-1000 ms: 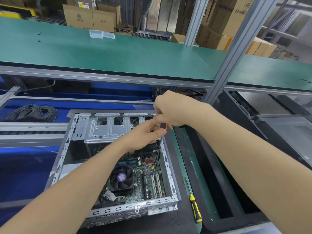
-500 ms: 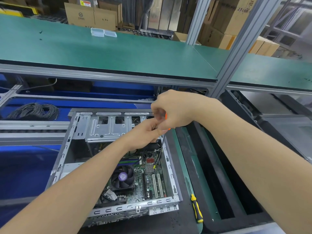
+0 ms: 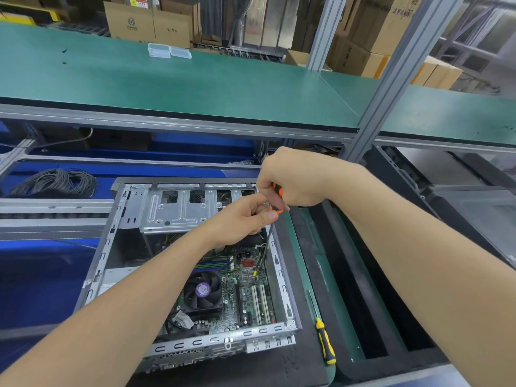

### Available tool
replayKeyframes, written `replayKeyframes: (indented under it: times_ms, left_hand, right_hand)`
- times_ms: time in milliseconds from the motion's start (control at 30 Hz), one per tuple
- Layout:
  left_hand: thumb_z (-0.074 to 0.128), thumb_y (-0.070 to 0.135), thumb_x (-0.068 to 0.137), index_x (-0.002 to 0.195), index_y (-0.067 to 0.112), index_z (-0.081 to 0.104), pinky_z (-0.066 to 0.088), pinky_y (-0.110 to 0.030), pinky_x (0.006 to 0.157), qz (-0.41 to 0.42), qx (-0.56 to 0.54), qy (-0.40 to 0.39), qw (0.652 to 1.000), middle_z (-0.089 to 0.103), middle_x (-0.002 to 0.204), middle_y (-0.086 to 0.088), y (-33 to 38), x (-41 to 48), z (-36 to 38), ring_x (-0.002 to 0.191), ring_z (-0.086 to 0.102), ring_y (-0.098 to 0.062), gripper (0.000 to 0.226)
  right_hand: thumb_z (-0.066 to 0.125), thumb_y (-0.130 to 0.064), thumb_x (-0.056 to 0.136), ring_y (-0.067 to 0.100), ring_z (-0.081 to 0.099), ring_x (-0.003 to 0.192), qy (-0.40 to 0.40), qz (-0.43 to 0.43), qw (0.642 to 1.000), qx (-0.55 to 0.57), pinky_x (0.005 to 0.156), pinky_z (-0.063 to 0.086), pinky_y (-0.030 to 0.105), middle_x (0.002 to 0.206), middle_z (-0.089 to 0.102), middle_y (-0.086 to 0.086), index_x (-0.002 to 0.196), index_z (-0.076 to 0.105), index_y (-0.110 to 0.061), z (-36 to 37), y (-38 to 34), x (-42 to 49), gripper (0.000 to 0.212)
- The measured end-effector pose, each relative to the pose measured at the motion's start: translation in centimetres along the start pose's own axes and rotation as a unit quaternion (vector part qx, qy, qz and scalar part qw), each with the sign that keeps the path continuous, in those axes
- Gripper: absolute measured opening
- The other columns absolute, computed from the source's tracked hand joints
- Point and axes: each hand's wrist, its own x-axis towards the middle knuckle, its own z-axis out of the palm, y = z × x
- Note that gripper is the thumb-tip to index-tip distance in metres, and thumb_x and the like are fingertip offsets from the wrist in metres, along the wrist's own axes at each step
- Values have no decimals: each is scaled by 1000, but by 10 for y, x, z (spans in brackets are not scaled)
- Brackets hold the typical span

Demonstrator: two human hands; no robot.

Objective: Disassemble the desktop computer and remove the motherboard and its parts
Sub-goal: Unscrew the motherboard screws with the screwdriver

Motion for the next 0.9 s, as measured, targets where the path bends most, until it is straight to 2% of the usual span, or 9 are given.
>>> replayKeyframes:
  times_ms: [167, 267, 367, 433, 567, 667, 767, 867, 900]
  left_hand:
    - [50, 22, 109, 128, 7, 63, 26, -19, 52, -2, 8, -2, 1000, 26, 65, 13, -1, -1, 1, 54, 23, -9, 27]
    - [50, 23, 110, 123, 13, 65, 26, -21, 52, 8, 15, 0, 1000, 26, 67, 7, -1, -1, 1, 55, 22, -12, 23]
    - [53, 29, 108, 122, 16, 65, 28, -21, 53, 9, 31, 5, 999, 26, 68, 4, -1, 1, 0, 54, 25, -9, 22]
    - [54, 30, 107, 122, 19, 64, 28, -21, 53, 8, 18, 0, 1000, 26, 66, 9, -3, 2, 0, 53, 25, -7, 21]
    - [55, 27, 107, 122, 22, 67, 29, -18, 52, 8, 28, 15, 999, 27, 63, 10, -9, 0, -4, 53, 27, -7, 20]
    - [56, 43, 104, 105, 36, 72, 30, -19, 52, 2, 96, 26, 995, 31, 61, 7, -13, -5, -6, 53, 31, -10, 18]
    - [56, 40, 104, 99, 37, 72, 27, -15, 48, -9, 119, 44, 992, 30, 59, 10, -23, -10, -3, 49, 31, -8, 17]
    - [57, 36, 105, 97, 43, 64, 27, -27, 51, -31, 132, 64, 989, 32, 63, 2, -37, -16, 3, 54, 32, -14, 13]
    - [57, 36, 105, 98, 43, 61, 26, -29, 51, -44, 135, 72, 987, 34, 63, 2, -42, -19, 4, 54, 32, -15, 11]
  right_hand:
    - [61, 0, 75, 8, 63, 74, 4, 5, 1000, 7, 52, 37, 20, 74, 73, -3, 75, 66, -24, 5, -2, 2, 24]
    - [67, -27, 82, 17, 63, 83, 24, 34, 999, -12, 64, 52, 32, 82, 67, -5, 90, 64, -25, 6, -3, 2, 9]
    - [52, -69, 92, 28, 52, 69, 134, 185, 972, -50, 59, 42, 35, 71, 40, -1, 86, 52, -17, 16, -13, 8, 52]
    - [50, -64, 98, 28, 49, 70, 158, 222, 962, -24, 60, 39, 36, 71, 35, 0, 86, 47, -16, 22, -19, 14, 50]
    - [67, -28, 92, 28, 59, 81, 172, 101, 979, 41, 66, 49, 36, 90, 61, 3, 95, 58, -18, 24, -9, 14, 14]
    - [81, -29, 75, 14, 62, 79, 173, 17, 968, 183, 68, 54, 33, 88, 66, -10, 100, 60, -28, 25, 2, 5, 32]
    - [77, -15, 74, 16, 68, 80, 193, 16, 913, 359, 73, 59, 37, 87, 72, -5, 97, 61, -27, 47, 3, 7, 31]
    - [65, -31, 91, 13, 66, 75, 233, 61, 902, 359, 73, 55, 39, 80, 69, -6, 93, 62, -24, 89, -6, 17, 7]
    - [59, -40, 96, 12, 66, 71, 229, 81, 904, 351, 72, 56, 40, 76, 69, -4, 94, 60, -25, 102, -11, 19, 16]
